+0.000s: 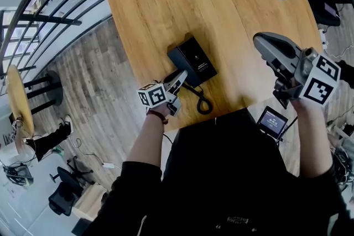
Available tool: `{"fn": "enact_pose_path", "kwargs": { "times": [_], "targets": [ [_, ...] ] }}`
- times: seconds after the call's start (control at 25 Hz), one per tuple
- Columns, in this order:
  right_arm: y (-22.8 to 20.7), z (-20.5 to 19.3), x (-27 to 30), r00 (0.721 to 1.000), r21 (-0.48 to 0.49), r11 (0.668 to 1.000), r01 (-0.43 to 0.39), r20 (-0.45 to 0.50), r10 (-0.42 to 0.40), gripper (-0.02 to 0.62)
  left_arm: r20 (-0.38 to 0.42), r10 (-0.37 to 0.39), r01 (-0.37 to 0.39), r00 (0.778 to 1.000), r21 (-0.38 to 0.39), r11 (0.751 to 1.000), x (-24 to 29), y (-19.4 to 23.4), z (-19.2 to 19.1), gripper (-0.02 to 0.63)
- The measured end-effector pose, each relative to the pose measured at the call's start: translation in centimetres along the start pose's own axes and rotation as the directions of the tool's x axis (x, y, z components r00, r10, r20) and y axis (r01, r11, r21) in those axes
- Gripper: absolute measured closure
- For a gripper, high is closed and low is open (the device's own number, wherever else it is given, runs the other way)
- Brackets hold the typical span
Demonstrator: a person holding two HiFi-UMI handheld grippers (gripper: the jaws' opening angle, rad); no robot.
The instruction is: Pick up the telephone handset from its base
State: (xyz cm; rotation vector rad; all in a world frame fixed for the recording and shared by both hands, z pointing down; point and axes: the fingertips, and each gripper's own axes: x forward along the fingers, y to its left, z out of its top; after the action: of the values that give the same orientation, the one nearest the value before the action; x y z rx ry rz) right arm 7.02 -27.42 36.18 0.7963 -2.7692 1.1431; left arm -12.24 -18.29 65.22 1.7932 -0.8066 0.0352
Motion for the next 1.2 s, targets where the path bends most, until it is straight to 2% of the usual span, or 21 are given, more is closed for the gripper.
{"fn": "enact_pose_path", "kwargs": {
  "times": [0.04,0.08,0.64,1.2],
  "targets": [
    [0.0,0.0,0.0,1.000,0.001,1.000,-0.001,0.001,0.001,0.578,0.005,-0.008,0.008,1.000,-0.001,1.000,0.0,-0.2,0.1,0.518],
    [0.0,0.0,0.0,1.000,0.002,1.000,-0.001,0.002,0.001,0.578,0.009,-0.014,0.014,1.000,-0.004,1.000,0.0,-0.3,0.1,0.522],
    [0.2,0.3,0.1,1.000,0.006,1.000,-0.007,0.009,0.007,0.578,0.038,-0.040,0.042,0.998,-0.045,0.998,-0.4,-0.7,0.5,0.528],
    [1.4,1.2,0.3,0.999,-0.020,0.999,-0.041,0.018,0.042,0.578,0.054,-0.088,0.090,0.995,-0.034,0.995,-0.9,-2.7,0.3,0.529]
  ]
}}
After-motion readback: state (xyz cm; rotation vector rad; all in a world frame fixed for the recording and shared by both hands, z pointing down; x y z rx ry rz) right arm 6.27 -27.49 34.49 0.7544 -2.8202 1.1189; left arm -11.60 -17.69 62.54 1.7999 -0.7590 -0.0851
